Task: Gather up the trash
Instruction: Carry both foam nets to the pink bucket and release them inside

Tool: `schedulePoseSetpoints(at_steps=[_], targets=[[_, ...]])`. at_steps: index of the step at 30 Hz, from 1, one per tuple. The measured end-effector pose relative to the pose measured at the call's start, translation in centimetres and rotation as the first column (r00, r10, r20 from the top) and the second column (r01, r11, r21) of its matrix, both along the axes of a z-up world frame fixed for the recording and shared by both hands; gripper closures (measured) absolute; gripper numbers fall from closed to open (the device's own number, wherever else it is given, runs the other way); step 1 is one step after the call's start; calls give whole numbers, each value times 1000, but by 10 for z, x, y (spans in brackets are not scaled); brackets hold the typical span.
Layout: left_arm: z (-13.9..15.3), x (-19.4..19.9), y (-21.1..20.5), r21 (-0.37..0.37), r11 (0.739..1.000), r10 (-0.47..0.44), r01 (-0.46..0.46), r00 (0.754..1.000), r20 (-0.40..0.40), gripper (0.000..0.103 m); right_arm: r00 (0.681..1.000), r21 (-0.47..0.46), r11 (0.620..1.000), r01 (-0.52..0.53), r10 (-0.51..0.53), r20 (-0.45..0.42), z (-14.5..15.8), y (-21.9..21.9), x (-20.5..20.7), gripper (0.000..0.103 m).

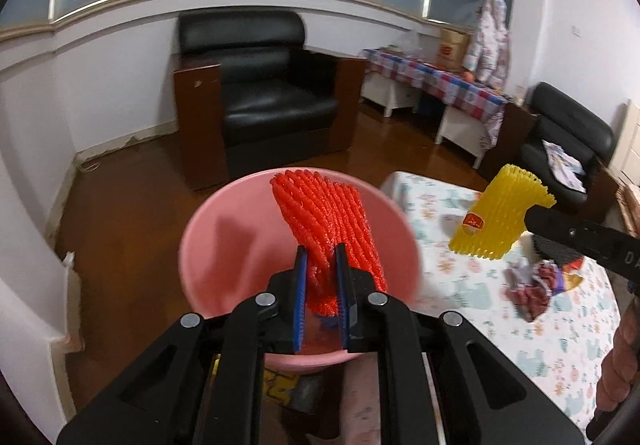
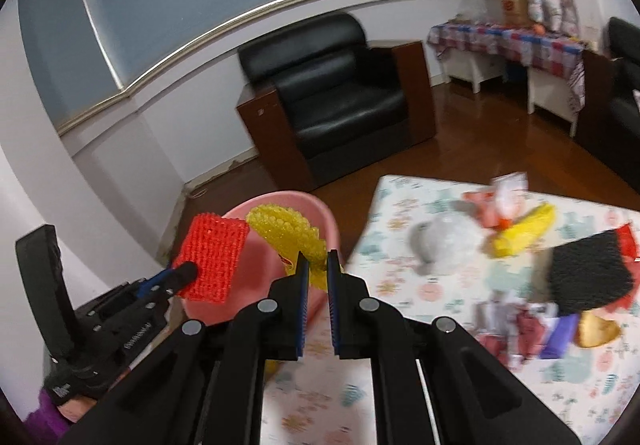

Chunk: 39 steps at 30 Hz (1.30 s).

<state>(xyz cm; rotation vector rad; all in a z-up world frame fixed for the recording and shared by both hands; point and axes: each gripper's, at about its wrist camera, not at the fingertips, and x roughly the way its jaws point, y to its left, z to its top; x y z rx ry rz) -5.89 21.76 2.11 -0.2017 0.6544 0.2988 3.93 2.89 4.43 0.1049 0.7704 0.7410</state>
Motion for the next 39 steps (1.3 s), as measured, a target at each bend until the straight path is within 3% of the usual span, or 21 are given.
schedulePoseSetpoints(at_steps=[6, 18, 25, 30, 32, 39], targets=[[-10, -4, 24, -17, 998, 61, -62, 997, -36, 91, 998, -9, 999, -54, 53, -41, -9, 43, 5, 94], [-25, 2, 46, -31, 992, 119, -122, 989, -91, 89, 990, -42, 995, -90, 85, -110, -36, 89, 19, 94], [-30, 2, 55, -58, 989, 128, -133, 987, -96, 71, 988, -64, 993, -95, 86, -126, -50, 99, 25, 94], [-31, 5, 54, -65, 989, 128, -134, 987, -98, 67, 986, -81, 992, -94, 81, -143, -56, 99, 27, 82], [-31, 5, 53, -63, 989, 130, -136, 987, -100, 67, 987, -80, 993, -86, 74, -143, -58, 98, 29, 69], [-31, 5, 52, -57, 989, 132, -138, 986, -103, 67, 989, -69, 995, -76, 66, -135, -57, 90, 30, 69]])
